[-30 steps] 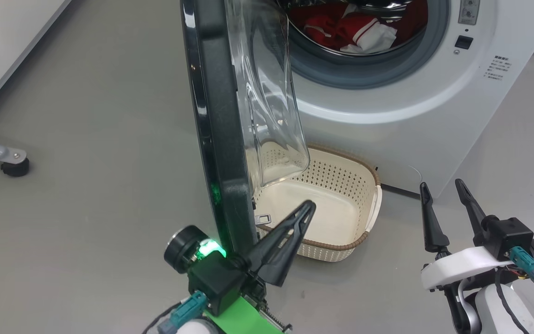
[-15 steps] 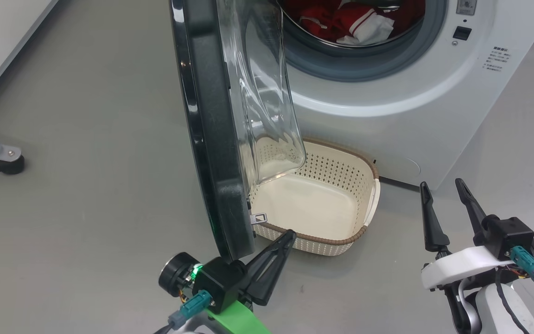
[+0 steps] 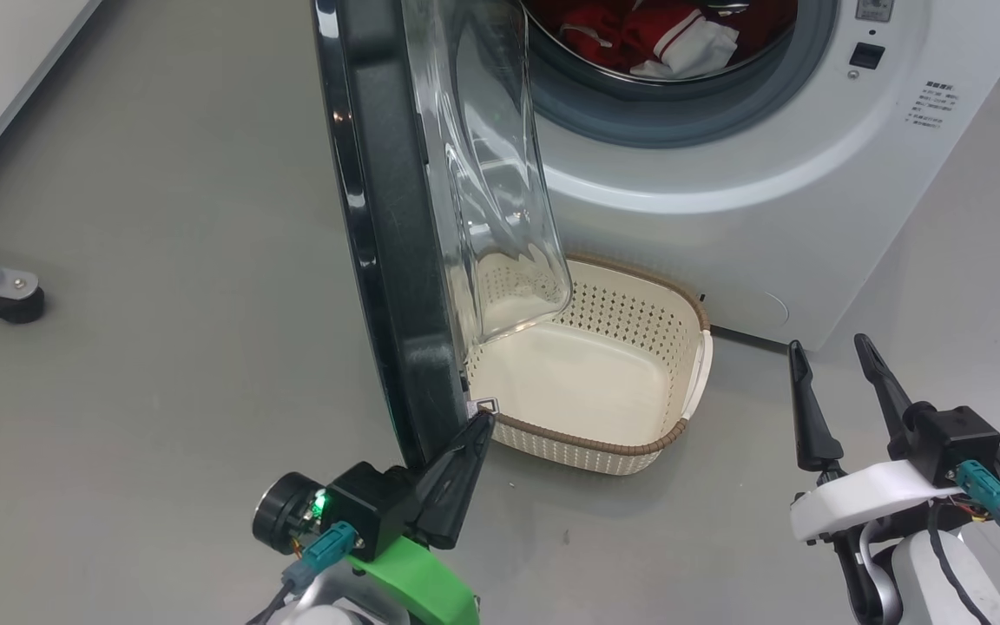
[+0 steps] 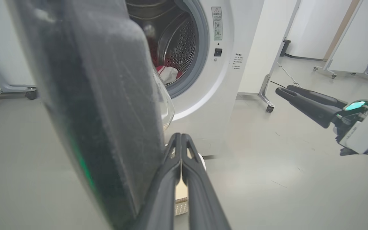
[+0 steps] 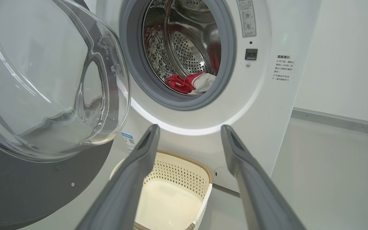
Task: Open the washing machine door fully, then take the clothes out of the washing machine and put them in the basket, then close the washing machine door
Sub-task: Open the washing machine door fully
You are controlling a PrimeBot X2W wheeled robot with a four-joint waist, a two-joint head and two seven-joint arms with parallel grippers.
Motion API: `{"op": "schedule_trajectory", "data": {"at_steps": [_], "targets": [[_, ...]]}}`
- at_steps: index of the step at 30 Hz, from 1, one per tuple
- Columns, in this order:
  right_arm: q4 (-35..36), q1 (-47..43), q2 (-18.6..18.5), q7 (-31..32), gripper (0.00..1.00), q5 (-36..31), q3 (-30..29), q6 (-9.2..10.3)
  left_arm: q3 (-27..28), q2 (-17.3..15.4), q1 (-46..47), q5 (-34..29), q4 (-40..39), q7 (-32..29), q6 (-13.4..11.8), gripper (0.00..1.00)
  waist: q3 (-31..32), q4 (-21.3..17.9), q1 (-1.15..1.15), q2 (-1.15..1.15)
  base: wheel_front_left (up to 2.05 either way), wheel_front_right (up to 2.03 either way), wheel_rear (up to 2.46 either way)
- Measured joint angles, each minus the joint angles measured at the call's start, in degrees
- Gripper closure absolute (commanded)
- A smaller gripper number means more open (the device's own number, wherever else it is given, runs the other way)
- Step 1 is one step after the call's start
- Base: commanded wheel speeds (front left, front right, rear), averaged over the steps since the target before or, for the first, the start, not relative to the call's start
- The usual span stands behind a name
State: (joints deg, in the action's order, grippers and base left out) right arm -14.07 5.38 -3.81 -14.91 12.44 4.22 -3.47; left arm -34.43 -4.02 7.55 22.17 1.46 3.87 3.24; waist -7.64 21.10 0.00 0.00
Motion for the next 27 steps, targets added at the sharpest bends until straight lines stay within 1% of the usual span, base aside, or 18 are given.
{"op": "schedule_trajectory", "data": {"at_steps": [2, 6, 9, 13, 22, 27], "targets": [[-0.11, 0.01, 0.01, 0.00, 0.00, -0.01, -0.20, -0.01, 0.78, 0.01, 0.07, 0.01, 0.44, 0.49, -0.43, 1.00, -0.02, 0.02, 0.00, 0.00, 0.00, 0.00, 0.00], [-0.22, 0.01, 0.05, 0.00, 0.00, -0.57, -0.43, -0.05, 1.18, 0.04, 0.08, 0.90, 1.07, 1.05, -0.51, 1.00, 0.02, 0.09, 0.00, 0.00, 0.00, 0.00, 0.00], [-0.25, 0.01, 0.11, 0.00, 0.00, -0.57, -0.64, -0.40, 1.52, 0.09, 0.08, 1.37, 1.49, 1.32, -0.97, 1.00, 0.06, 0.18, 0.00, 0.00, 0.00, 0.00, 0.00], [-0.42, 0.01, 0.15, 0.00, 0.00, -0.92, -0.80, -0.51, 2.16, 0.02, 0.12, 0.24, 1.72, 2.21, -1.72, 1.00, 0.02, 0.38, 0.00, 0.00, 0.00, 0.00, 0.00], [-0.46, 0.03, 0.23, 0.00, 0.00, -1.52, -1.57, -0.59, 4.15, 0.36, 0.12, 0.45, 2.14, 3.53, -3.04, 1.00, -0.26, 0.98, 0.00, 0.00, 0.00, 0.00, 0.00], [-0.43, 0.04, 0.23, 0.00, 0.00, -1.92, -2.07, -0.60, 6.66, 0.67, 0.10, 1.53, 2.96, 4.55, -4.83, 1.00, -0.61, 1.55, 0.00, 0.00, 0.00, 0.00, 0.00]]}}
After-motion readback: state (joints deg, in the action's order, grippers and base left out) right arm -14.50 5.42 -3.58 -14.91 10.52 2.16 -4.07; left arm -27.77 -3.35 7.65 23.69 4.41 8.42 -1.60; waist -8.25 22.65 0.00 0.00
